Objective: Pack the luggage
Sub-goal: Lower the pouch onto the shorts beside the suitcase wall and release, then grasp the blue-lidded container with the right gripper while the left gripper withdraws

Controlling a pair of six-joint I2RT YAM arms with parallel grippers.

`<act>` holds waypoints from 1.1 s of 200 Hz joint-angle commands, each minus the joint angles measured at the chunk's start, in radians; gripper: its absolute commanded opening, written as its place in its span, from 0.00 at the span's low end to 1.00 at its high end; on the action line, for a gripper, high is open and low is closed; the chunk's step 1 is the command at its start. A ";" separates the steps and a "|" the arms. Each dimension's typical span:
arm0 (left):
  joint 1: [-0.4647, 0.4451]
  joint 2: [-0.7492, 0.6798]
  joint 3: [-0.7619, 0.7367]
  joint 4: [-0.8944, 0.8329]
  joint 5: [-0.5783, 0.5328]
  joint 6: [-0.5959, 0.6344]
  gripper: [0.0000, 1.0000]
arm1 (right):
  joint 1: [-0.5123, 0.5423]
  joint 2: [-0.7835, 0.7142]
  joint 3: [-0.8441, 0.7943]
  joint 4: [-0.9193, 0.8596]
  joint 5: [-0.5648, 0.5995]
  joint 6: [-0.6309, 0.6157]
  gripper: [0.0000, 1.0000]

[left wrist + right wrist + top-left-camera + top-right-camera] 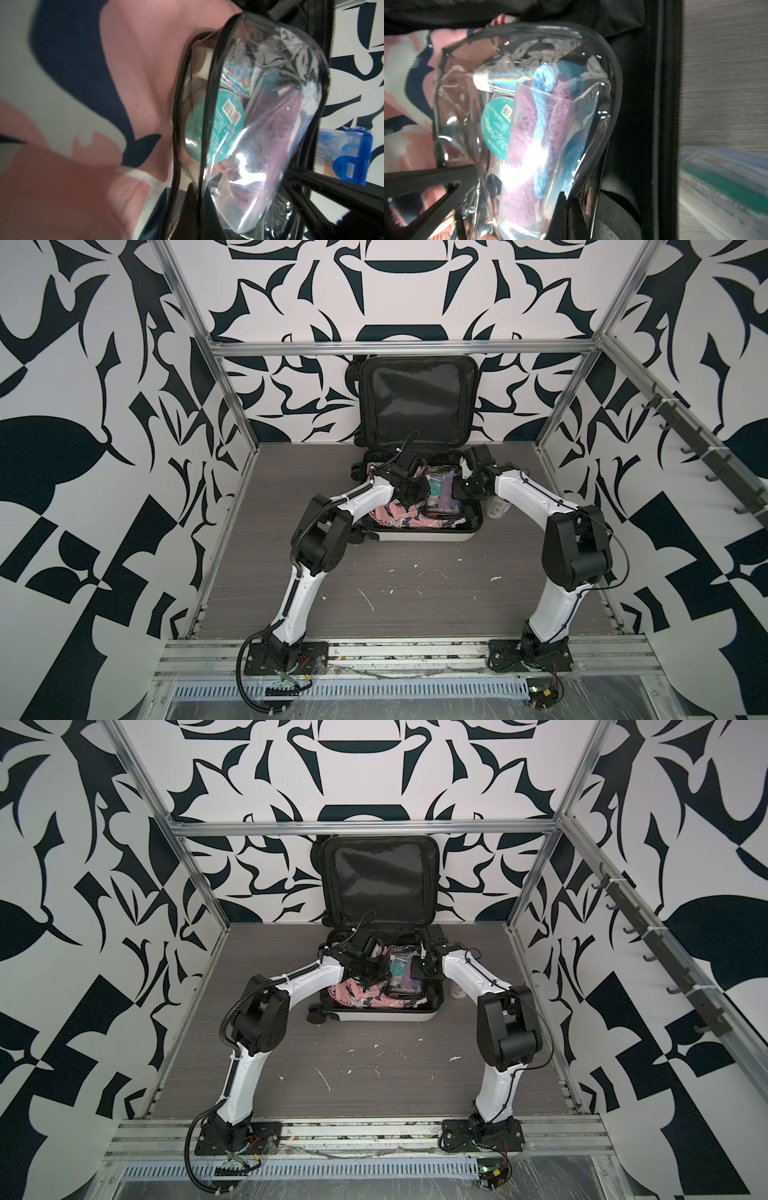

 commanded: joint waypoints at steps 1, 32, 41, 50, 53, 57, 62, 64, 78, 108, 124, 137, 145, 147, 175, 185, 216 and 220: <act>0.004 -0.074 -0.033 0.046 -0.016 0.000 0.00 | 0.004 0.008 0.052 -0.049 0.010 0.013 0.00; 0.006 -0.096 -0.046 0.038 -0.022 0.019 0.00 | 0.005 0.008 0.063 -0.048 0.013 0.019 0.00; 0.009 -0.095 -0.048 0.037 -0.022 0.020 0.00 | 0.005 0.020 0.069 -0.049 0.010 0.021 0.00; 0.012 -0.090 -0.051 0.038 -0.019 0.015 0.00 | 0.005 0.035 0.081 -0.057 0.004 0.020 0.00; 0.012 -0.089 -0.053 0.040 -0.017 0.015 0.00 | 0.005 0.038 0.084 -0.061 0.004 0.022 0.00; 0.013 -0.087 -0.053 0.042 -0.018 0.014 0.00 | 0.005 0.045 0.087 -0.066 0.008 0.022 0.00; 0.014 -0.083 -0.053 0.043 -0.015 0.013 0.00 | 0.006 0.050 0.090 -0.072 0.014 0.022 0.00; 0.014 -0.080 -0.051 0.041 -0.013 0.013 0.00 | 0.005 0.052 0.093 -0.073 0.015 0.021 0.00; 0.015 -0.061 -0.030 0.026 0.001 0.014 0.00 | 0.005 0.058 0.102 -0.089 0.029 0.025 0.00; 0.017 -0.071 -0.015 0.002 0.005 0.032 0.27 | 0.005 0.037 0.117 -0.127 0.064 0.027 0.00; 0.017 -0.105 -0.030 0.005 -0.011 0.042 0.42 | 0.005 0.012 0.117 -0.132 0.060 0.023 0.09; 0.018 -0.135 -0.038 -0.001 -0.024 0.051 0.47 | 0.005 -0.015 0.118 -0.138 0.059 0.022 0.23; 0.018 -0.153 -0.040 -0.009 -0.034 0.057 0.49 | 0.005 -0.033 0.118 -0.141 0.061 0.022 0.30; 0.018 -0.158 -0.040 -0.011 -0.038 0.058 0.49 | 0.005 -0.038 0.118 -0.141 0.061 0.021 0.31; 0.019 -0.235 -0.076 -0.008 -0.072 0.069 0.50 | 0.005 -0.113 0.124 -0.156 0.071 0.025 0.43; 0.020 -0.261 -0.088 -0.010 -0.080 0.075 0.51 | 0.005 -0.145 0.124 -0.162 0.071 0.025 0.46; 0.020 -0.364 -0.137 -0.016 -0.111 0.109 0.52 | 0.005 -0.260 0.119 -0.174 0.104 0.010 0.57; 0.020 -0.380 -0.146 -0.016 -0.115 0.114 0.53 | 0.005 -0.275 0.118 -0.177 0.114 -0.001 0.59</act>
